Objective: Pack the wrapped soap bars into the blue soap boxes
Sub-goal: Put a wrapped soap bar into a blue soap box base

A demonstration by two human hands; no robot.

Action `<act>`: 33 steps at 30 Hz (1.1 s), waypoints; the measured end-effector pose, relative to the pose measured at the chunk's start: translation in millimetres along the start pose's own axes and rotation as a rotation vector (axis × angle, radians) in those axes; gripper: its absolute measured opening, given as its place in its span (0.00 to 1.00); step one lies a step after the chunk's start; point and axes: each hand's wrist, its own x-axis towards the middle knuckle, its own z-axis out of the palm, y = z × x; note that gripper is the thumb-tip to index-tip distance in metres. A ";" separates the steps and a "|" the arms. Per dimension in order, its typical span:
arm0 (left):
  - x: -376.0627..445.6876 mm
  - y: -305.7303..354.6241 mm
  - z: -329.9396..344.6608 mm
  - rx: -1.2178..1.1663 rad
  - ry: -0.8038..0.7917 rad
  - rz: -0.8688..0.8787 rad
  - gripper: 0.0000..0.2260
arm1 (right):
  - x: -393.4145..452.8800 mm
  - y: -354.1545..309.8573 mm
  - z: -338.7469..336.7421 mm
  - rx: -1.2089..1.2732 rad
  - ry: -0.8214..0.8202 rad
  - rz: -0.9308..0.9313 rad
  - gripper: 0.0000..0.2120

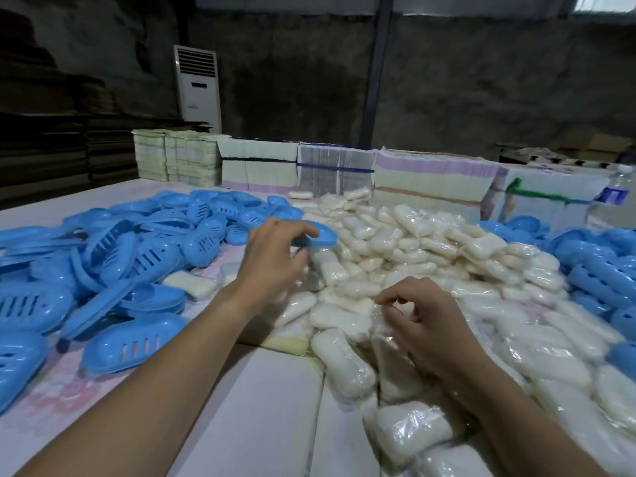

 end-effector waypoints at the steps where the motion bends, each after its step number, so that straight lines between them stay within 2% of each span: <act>1: -4.6 12.3 1.6 -0.107 -0.035 0.032 0.14 | 0.7 -0.3 -1.1 0.004 0.057 0.015 0.11; 4: -19.2 43.7 11.1 -0.322 -0.202 0.127 0.15 | 5.3 4.1 -10.1 -0.026 0.231 0.079 0.12; 8: -36.0 58.5 29.4 -0.314 -0.436 0.314 0.10 | 7.1 16.6 -29.0 0.007 0.360 0.251 0.13; 11: -42.4 60.2 38.2 -0.285 -0.482 0.371 0.06 | 6.3 22.1 -40.0 0.000 0.376 0.336 0.12; 14: -42.5 60.2 37.4 -0.325 -0.482 0.295 0.06 | 6.0 31.1 -49.3 -0.157 0.289 0.384 0.11; 16: -41.3 58.7 35.6 -0.367 -0.497 0.251 0.07 | 3.3 38.1 -56.5 -0.254 0.186 0.428 0.14; 21: -40.5 56.3 33.7 -0.432 -0.681 0.176 0.10 | -2.1 42.9 -62.0 -0.237 -0.273 0.450 0.22; 23: -40.9 55.5 34.8 -0.459 -0.689 0.183 0.11 | -3.8 42.8 -63.7 -0.242 -0.370 0.451 0.26; 28: -40.4 52.7 36.7 -0.526 -0.701 0.114 0.25 | -7.2 45.6 -64.1 -0.343 -0.318 0.415 0.25; 33: -41.8 52.9 40.9 -0.486 -0.686 0.087 0.27 | -4.9 44.1 -66.9 -0.311 -0.208 0.363 0.19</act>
